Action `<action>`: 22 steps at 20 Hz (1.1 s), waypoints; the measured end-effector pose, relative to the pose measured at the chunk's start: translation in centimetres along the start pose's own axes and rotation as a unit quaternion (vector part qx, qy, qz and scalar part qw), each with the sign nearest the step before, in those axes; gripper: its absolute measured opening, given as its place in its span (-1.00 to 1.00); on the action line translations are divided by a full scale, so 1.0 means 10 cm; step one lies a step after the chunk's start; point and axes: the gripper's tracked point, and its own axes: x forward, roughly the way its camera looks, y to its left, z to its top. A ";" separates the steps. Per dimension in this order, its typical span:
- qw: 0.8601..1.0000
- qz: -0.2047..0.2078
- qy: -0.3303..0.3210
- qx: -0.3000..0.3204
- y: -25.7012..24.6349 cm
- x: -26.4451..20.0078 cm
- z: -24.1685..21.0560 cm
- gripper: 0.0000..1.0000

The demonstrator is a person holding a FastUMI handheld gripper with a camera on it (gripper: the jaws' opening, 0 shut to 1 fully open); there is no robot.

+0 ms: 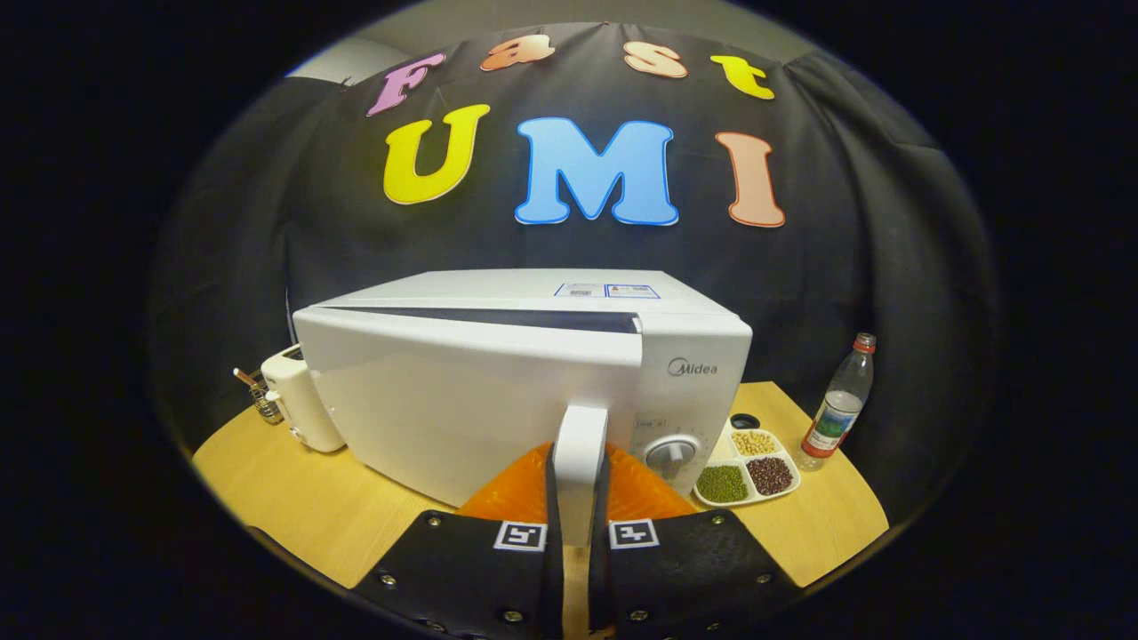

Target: Open the microwave, put the food inside, and close the microwave door.

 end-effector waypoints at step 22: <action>0.998 0.045 0.035 -0.017 1.23 -1.41 -0.61 -0.51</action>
